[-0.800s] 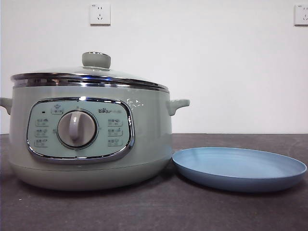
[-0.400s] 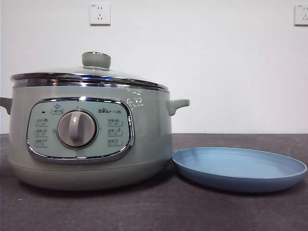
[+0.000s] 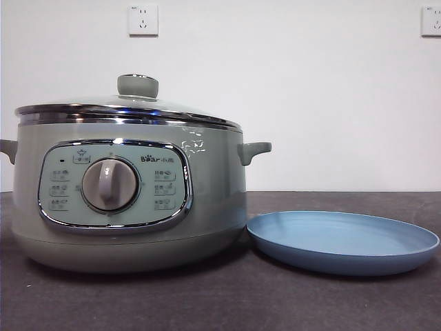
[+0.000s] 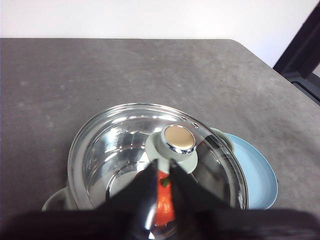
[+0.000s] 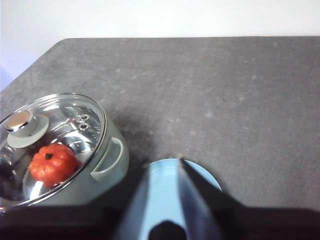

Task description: Take the pumpkin out from the steamer,put the pumpkin in the blue plate,close the lid

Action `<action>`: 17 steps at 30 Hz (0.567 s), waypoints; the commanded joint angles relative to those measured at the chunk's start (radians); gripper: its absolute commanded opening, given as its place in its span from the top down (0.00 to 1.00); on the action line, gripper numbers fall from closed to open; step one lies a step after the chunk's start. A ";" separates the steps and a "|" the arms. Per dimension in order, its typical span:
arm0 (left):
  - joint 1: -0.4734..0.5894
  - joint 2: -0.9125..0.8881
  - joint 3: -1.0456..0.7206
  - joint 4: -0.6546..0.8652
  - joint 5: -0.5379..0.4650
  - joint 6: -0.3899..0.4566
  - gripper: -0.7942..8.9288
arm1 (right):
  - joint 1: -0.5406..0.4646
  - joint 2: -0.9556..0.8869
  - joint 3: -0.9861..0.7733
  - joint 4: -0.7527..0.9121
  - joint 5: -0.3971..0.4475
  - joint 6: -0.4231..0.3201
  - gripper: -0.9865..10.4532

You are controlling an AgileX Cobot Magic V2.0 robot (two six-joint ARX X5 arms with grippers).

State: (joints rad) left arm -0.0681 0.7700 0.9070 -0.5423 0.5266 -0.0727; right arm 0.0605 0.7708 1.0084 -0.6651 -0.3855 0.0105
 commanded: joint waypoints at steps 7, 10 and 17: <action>-0.039 0.019 0.005 0.044 0.006 -0.014 0.53 | 0.002 0.024 0.013 -0.002 -0.003 0.008 0.56; -0.079 0.059 0.028 0.050 0.000 -0.030 0.53 | 0.004 0.024 0.013 -0.002 -0.007 0.021 0.56; -0.200 0.203 0.122 0.013 -0.069 -0.015 0.53 | 0.022 0.026 0.013 -0.003 -0.008 0.026 0.56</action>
State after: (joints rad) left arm -0.2504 0.9554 1.0206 -0.5266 0.4713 -0.0971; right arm 0.0792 0.7959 1.0199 -0.6731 -0.3904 0.0273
